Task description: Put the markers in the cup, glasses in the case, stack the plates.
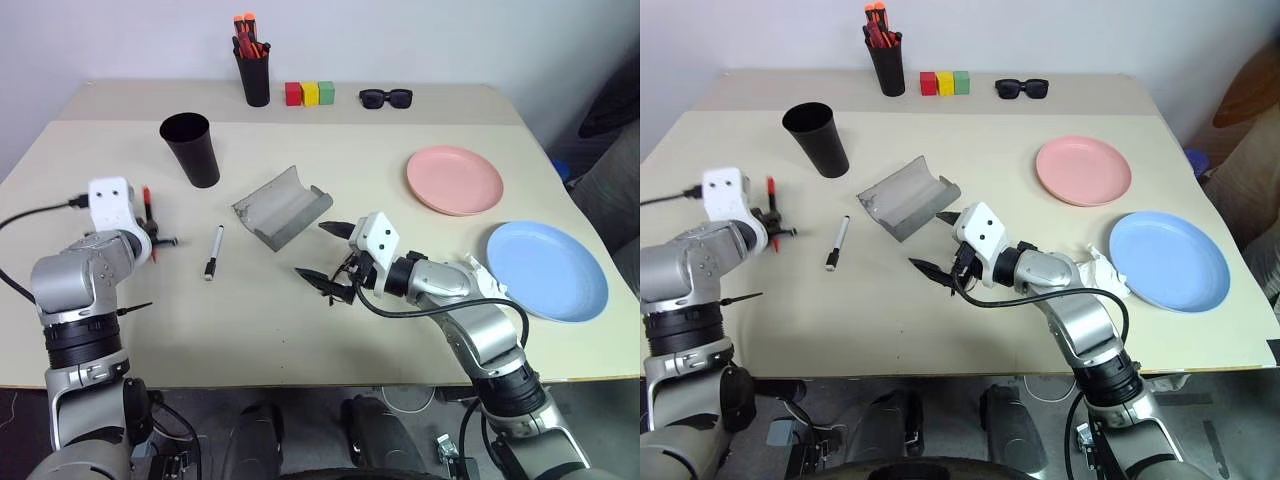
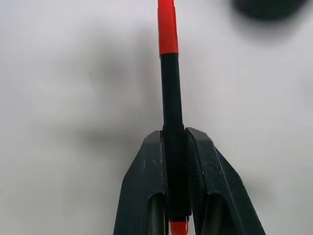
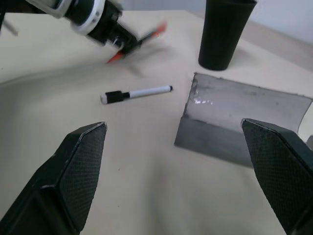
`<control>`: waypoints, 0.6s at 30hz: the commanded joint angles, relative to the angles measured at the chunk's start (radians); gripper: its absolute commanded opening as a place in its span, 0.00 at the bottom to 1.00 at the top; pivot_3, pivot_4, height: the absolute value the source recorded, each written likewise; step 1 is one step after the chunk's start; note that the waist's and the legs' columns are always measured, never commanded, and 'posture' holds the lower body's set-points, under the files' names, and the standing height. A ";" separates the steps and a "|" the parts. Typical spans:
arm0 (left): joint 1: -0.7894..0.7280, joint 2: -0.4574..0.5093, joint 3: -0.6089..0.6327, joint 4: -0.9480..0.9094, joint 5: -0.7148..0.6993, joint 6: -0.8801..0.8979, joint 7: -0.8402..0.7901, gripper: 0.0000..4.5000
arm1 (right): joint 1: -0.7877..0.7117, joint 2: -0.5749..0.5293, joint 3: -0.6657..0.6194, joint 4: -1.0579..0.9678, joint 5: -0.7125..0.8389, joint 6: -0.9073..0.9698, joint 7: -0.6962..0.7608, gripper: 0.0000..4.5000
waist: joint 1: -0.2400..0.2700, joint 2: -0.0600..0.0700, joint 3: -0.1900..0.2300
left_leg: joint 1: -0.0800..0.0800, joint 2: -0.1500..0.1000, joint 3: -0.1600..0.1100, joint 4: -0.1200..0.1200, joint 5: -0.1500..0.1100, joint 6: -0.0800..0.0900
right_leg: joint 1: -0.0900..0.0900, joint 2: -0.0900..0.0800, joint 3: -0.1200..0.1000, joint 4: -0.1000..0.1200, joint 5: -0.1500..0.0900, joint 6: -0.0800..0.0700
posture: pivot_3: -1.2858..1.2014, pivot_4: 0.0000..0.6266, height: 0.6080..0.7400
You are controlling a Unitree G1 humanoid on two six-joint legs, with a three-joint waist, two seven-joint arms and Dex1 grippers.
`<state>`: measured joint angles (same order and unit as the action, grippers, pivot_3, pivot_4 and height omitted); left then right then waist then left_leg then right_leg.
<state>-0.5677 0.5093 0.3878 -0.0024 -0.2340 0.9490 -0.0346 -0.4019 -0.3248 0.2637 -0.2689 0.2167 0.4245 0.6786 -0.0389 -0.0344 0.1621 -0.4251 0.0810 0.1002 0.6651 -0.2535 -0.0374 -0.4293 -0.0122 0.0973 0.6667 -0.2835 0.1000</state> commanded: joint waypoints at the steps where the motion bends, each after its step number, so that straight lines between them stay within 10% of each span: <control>1: -0.096 -0.016 0.047 -0.014 0.008 -0.242 0.027 0.00 | -0.047 0.042 0.007 0.039 -0.029 -0.049 -0.034 1.00 | 0.006 -0.001 0.000 | 0.000 0.000 0.000 0.000 0.000 0.000 | 0.000 0.000 0.000 0.000 0.000 0.000 | 0.52 0.24 0.87; 18: -0.636 -0.107 -0.195 1.018 0.250 -1.092 0.144 0.00 | -0.214 0.259 -0.040 0.253 -0.134 -0.136 -0.289 1.00 | 0.020 0.000 0.000 | -0.003 0.000 0.002 -0.001 0.000 0.000 | -0.003 0.000 0.000 -0.002 0.000 0.001 | 0.52 0.24 0.87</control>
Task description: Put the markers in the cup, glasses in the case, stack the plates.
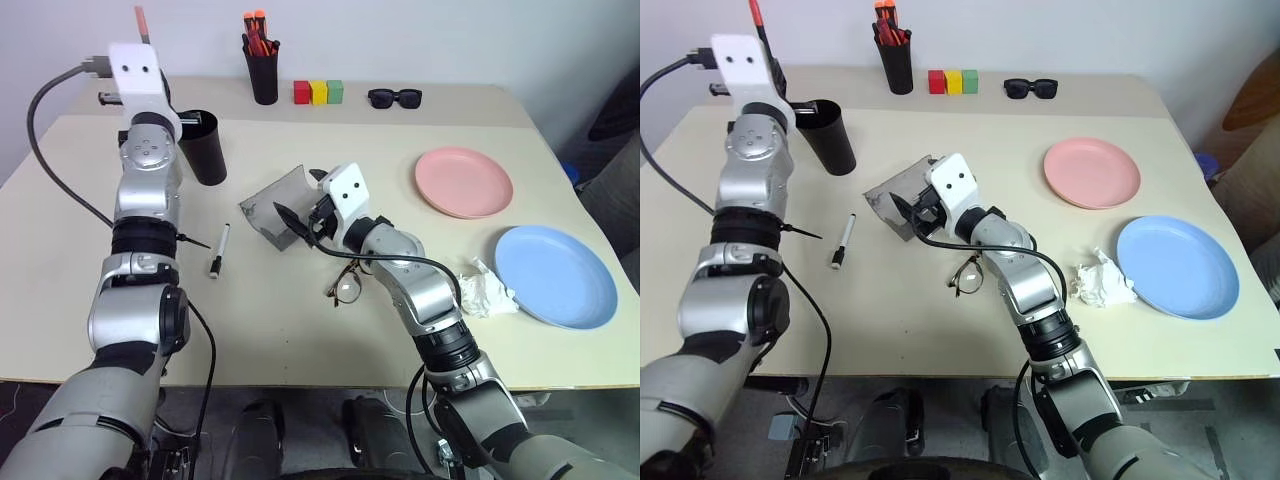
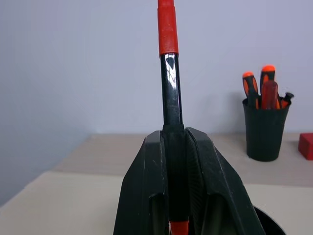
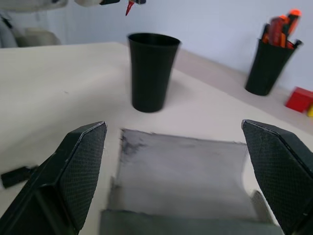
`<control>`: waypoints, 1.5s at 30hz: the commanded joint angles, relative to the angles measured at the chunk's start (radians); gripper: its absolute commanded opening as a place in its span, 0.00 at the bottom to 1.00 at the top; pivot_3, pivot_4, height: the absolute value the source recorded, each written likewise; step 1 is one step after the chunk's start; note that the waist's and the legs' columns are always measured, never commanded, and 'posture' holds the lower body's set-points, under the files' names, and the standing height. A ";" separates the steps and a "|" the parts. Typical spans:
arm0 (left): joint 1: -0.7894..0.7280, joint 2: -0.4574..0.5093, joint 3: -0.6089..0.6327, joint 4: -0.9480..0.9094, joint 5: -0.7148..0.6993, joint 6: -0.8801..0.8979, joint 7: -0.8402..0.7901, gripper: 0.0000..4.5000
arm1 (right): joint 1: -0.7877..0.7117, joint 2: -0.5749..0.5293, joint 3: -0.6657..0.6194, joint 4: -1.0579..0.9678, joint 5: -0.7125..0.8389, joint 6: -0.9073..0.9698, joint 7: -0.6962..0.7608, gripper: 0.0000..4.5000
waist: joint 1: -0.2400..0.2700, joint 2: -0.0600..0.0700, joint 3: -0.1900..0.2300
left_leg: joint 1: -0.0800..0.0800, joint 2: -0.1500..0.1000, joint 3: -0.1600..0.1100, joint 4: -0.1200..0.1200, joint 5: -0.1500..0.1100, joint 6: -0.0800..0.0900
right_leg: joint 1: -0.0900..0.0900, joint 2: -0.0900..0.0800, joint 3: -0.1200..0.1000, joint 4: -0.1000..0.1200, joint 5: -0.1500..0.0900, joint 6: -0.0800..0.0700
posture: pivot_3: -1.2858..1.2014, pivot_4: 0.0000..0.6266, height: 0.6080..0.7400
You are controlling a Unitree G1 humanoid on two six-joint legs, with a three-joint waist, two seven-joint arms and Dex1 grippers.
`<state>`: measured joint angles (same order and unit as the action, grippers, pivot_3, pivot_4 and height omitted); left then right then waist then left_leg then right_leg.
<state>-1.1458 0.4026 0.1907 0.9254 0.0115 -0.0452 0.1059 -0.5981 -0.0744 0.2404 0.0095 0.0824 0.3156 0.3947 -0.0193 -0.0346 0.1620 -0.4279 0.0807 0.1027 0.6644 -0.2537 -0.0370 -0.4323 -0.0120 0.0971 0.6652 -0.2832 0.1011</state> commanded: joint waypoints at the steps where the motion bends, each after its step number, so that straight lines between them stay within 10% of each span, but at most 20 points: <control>1: -0.070 -0.006 0.006 0.126 -0.002 -0.122 -0.001 0.00 | -0.015 0.009 -0.018 -0.030 0.000 -0.026 -0.007 1.00 | 0.000 0.000 0.000 | 0.000 0.000 0.000 0.000 0.000 0.000 | 0.000 0.000 0.000 0.000 0.000 0.000 | 0.52 0.24 0.87; 15: -0.099 -0.040 0.015 0.283 -0.025 -0.219 -0.037 0.00 | 0.009 0.002 -0.019 -0.063 0.001 -0.013 -0.019 1.00 | 0.003 0.000 0.000 | 0.000 0.000 0.000 0.001 0.000 0.000 | 0.000 0.000 0.000 0.001 0.000 0.000 | 0.52 0.24 0.87; 19: -0.096 -0.038 0.014 0.280 -0.022 -0.227 -0.008 0.41 | 0.010 0.001 -0.018 -0.067 0.002 -0.009 -0.019 1.00 | 0.001 0.000 0.000 | 0.000 0.000 0.000 0.001 0.000 0.000 | 0.000 0.000 0.000 0.001 0.000 0.000 | 0.52 0.24 0.87; 31: -0.094 -0.009 0.056 0.165 -0.067 -0.230 0.005 0.41 | 0.004 -0.010 -0.012 -0.080 0.005 -0.002 0.002 1.00 | 0.002 0.000 0.000 | 0.000 0.000 0.000 0.001 0.000 0.000 | 0.000 0.000 0.000 0.001 0.000 0.000 | 0.52 0.24 0.87; 35: 0.019 0.001 0.047 -0.151 -0.126 -0.007 -0.089 0.41 | 0.018 -0.094 0.001 -0.128 0.018 0.007 0.104 1.00 | 0.001 0.000 0.000 | -0.001 0.000 0.000 0.001 0.000 0.000 | 0.000 0.000 0.000 0.001 0.000 0.000 | 0.52 0.24 0.87; 39: 0.317 0.017 0.015 -0.824 -0.272 0.593 -0.136 0.41 | 0.047 -0.249 -0.011 -0.182 0.070 0.019 0.283 1.00 | -0.005 0.001 0.000 | 0.000 0.000 0.000 0.000 0.000 0.000 | 0.001 0.000 0.001 0.001 0.000 0.001 | 0.52 0.24 0.87; 45: 0.561 0.002 -0.002 -1.277 -0.312 1.314 -0.063 0.41 | 0.064 -0.372 -0.049 -0.172 0.106 0.007 0.390 1.00 | -0.015 0.001 0.000 | 0.002 0.001 -0.002 0.002 0.001 -0.001 | 0.001 0.001 0.000 0.006 -0.001 0.001 | 0.52 0.24 0.87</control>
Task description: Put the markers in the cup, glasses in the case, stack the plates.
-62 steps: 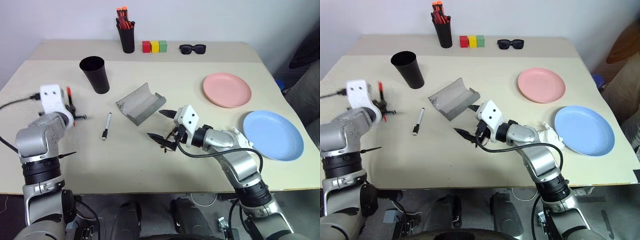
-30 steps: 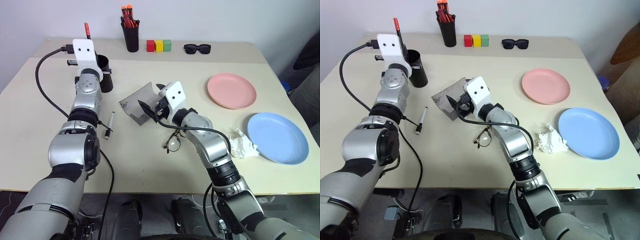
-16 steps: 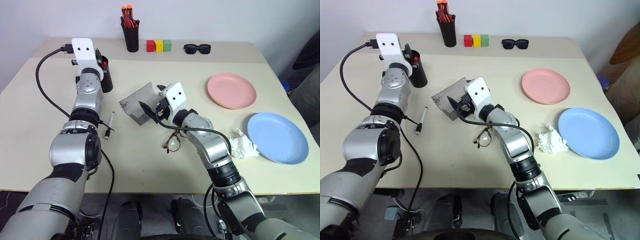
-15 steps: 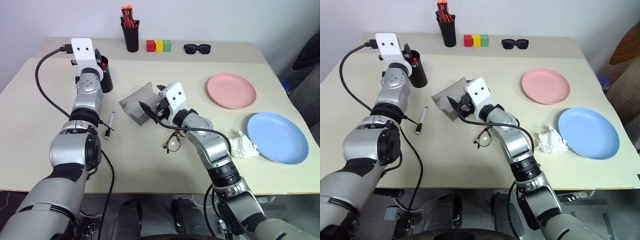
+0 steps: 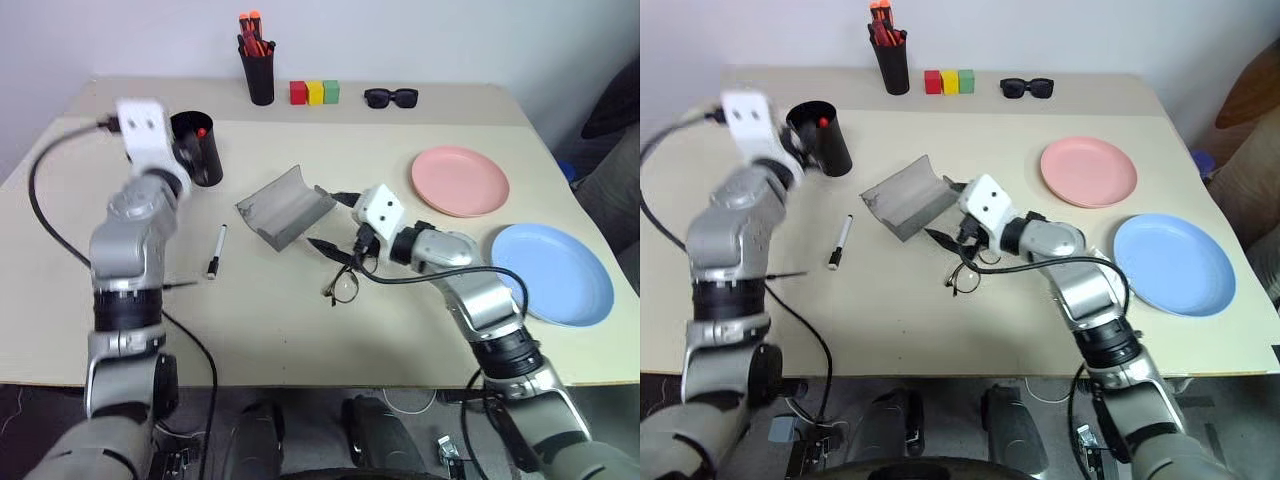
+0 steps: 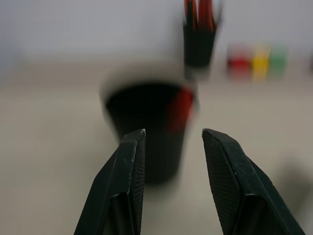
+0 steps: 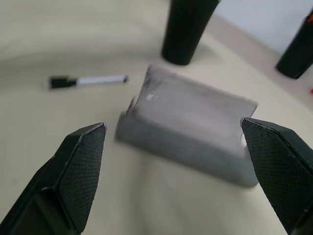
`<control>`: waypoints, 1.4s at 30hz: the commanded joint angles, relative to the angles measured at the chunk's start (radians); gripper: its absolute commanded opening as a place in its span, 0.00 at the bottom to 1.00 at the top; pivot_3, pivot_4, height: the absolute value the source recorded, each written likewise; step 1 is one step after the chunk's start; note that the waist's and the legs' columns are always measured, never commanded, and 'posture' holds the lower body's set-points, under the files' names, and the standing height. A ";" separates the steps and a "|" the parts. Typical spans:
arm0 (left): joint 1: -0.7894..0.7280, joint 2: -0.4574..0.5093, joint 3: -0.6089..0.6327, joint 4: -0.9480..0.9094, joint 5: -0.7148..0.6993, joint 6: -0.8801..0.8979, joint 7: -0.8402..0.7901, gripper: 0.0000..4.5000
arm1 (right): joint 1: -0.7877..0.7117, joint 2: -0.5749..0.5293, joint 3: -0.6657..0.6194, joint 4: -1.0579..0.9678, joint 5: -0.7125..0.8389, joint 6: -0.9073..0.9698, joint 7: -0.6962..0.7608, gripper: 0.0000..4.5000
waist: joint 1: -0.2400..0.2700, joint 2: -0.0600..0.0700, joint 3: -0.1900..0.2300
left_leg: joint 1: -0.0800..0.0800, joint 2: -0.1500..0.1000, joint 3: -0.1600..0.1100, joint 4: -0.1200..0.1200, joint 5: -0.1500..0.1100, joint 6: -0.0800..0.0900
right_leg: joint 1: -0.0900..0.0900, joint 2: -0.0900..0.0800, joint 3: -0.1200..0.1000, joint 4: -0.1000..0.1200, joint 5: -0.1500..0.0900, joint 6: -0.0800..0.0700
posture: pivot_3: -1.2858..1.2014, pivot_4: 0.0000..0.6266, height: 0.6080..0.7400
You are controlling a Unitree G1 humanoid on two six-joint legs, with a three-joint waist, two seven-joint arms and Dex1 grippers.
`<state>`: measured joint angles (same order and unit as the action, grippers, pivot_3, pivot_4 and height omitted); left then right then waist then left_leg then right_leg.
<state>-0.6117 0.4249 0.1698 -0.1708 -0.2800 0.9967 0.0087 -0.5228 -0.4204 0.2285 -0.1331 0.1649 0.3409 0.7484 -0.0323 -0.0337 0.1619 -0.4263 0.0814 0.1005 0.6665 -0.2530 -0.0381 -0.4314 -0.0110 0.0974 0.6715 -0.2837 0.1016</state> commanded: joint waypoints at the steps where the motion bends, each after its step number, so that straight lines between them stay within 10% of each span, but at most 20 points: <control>1: 0.042 -0.054 0.046 -0.210 -0.023 0.365 0.045 0.53 | -0.011 -0.036 -0.041 -0.021 0.022 -0.024 0.044 1.00 | -0.002 0.000 0.000 | 0.001 0.000 -0.001 0.000 0.000 0.000 | 0.001 0.000 0.000 0.000 0.000 0.000 | 0.52 0.24 0.87; 6: 0.030 -0.150 0.110 -0.230 0.019 0.611 0.077 0.98 | -0.015 -0.054 -0.047 0.006 0.021 -0.036 0.071 1.00 | -0.005 0.000 0.000 | 0.002 -0.001 -0.003 0.000 0.000 0.000 | 0.003 0.000 -0.001 0.000 0.000 0.000 | 0.52 0.24 0.87; 15: -0.008 -0.152 0.091 -0.082 0.003 0.618 0.080 0.98 | 0.008 -0.044 -0.041 -0.030 0.026 -0.025 0.077 1.00 | -0.007 0.000 0.000 | 0.002 -0.001 -0.003 0.000 0.000 0.000 | 0.003 0.000 -0.001 -0.001 0.000 0.000 | 0.52 0.24 0.87; 18: -0.015 -0.150 0.090 -0.061 0.002 0.618 0.085 0.80 | 0.020 -0.045 -0.044 -0.043 0.025 -0.019 0.071 1.00 | -0.006 0.000 0.000 | 0.002 -0.001 -0.003 0.000 0.000 0.000 | 0.003 0.000 -0.001 -0.001 0.000 0.000 | 0.52 0.24 0.87; 25: -0.048 -0.150 0.096 -0.046 0.020 0.618 0.085 0.01 | 0.036 -0.042 -0.040 -0.051 0.021 -0.017 0.059 1.00 | -0.004 0.000 0.000 | 0.002 -0.002 -0.003 0.000 0.000 0.000 | 0.003 -0.001 -0.001 -0.001 0.000 0.000 | 0.52 0.24 0.87; 35: -0.122 -0.104 0.118 -0.031 0.171 -0.245 0.122 0.01 | -0.010 0.104 -0.017 0.033 -0.051 -0.048 -0.110 1.00 | -0.007 0.000 0.000 | 0.002 -0.001 -0.003 -0.001 0.000 -0.001 | 0.003 -0.001 -0.001 -0.002 0.000 -0.001 | 0.52 0.24 0.87; 42: -0.447 -0.046 0.054 0.591 0.308 -0.733 0.203 0.01 | -0.109 0.312 -0.016 0.143 -0.102 -0.061 -0.306 1.00 | 0.012 0.000 0.000 | 0.001 -0.002 -0.002 0.000 0.000 -0.001 | 0.002 -0.001 -0.001 -0.003 0.001 -0.001 | 0.52 0.24 0.87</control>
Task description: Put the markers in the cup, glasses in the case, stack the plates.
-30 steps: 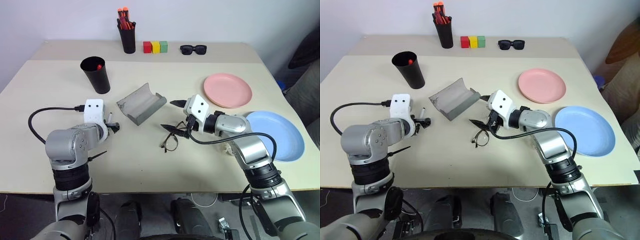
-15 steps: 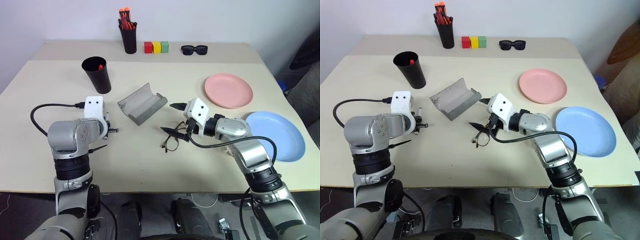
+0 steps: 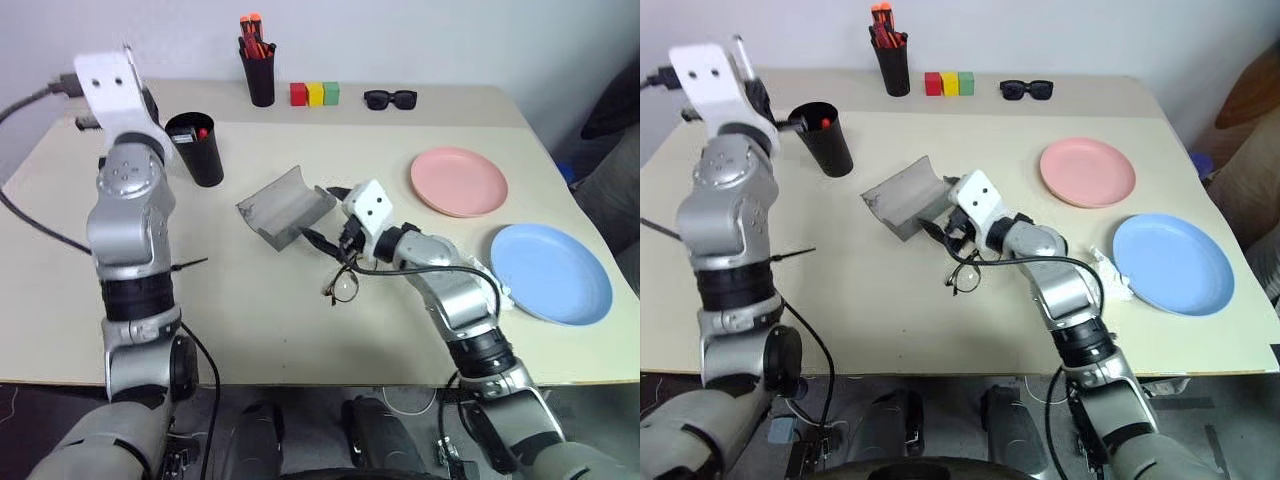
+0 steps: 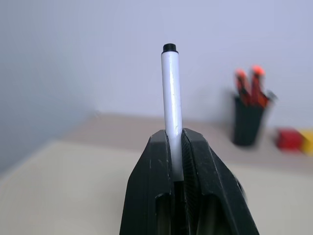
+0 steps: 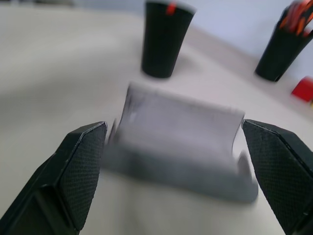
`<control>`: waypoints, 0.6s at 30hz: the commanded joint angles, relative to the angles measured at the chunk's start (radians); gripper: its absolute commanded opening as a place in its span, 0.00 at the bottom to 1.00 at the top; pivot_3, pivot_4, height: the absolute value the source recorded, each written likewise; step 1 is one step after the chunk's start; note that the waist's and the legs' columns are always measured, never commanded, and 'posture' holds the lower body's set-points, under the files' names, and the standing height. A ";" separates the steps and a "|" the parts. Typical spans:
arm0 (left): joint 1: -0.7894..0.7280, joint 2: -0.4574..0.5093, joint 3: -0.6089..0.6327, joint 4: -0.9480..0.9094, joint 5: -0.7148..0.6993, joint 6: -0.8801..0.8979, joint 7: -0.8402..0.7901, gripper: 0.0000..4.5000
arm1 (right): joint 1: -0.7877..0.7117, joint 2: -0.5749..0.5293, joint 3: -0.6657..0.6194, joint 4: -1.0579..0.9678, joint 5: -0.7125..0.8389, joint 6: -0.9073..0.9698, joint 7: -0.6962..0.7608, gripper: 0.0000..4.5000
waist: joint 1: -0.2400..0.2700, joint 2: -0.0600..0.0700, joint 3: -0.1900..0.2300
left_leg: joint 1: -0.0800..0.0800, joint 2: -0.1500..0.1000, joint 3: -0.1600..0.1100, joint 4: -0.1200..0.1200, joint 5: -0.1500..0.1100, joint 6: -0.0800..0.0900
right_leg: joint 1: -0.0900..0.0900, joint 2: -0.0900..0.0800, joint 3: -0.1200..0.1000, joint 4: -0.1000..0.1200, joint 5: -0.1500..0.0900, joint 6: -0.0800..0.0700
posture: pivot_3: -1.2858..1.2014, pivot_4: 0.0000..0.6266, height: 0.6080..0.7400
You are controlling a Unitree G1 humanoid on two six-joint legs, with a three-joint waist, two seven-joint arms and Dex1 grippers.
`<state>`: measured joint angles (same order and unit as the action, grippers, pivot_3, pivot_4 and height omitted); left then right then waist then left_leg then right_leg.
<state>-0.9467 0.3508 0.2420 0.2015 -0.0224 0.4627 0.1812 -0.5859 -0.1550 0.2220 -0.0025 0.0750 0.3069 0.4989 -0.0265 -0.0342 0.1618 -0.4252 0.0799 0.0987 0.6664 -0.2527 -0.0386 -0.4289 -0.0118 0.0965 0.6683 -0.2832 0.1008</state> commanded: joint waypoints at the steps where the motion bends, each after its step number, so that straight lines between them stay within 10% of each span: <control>1: -0.155 0.040 -0.026 0.333 0.063 -0.261 0.036 0.01 | -0.050 0.060 -0.007 0.019 -0.013 -0.032 -0.062 1.00 | 0.009 0.000 0.000 | 0.000 0.000 0.000 0.000 0.000 0.000 | 0.000 0.000 0.000 0.000 0.000 0.000 | 0.52 0.24 0.87; 8: -0.323 0.050 -0.063 0.844 0.090 -0.550 0.019 0.01 | -0.043 0.093 -0.011 0.018 -0.009 -0.046 -0.078 1.00 | 0.013 0.000 0.000 | -0.003 0.000 0.003 -0.002 -0.001 0.001 | -0.002 0.000 0.000 -0.004 0.000 0.001 | 0.52 0.24 0.87; 18: -0.335 0.024 -0.062 1.002 0.071 -0.678 -0.004 0.01 | -0.012 0.112 -0.058 -0.051 0.076 -0.007 -0.071 1.00 | 0.011 0.000 0.000 | -0.004 0.001 0.003 -0.001 -0.001 0.001 | -0.004 0.000 0.000 -0.002 0.000 0.001 | 0.52 0.24 0.87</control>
<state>-1.2405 0.3732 0.1805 1.2103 0.0524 -0.1850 0.1777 -0.5977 -0.0473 0.1696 0.0019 0.1333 0.3015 0.4211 -0.0154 -0.0340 0.1620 -0.4292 0.0806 0.1021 0.6651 -0.2533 -0.0376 -0.4326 -0.0118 0.0963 0.6659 -0.2835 0.1015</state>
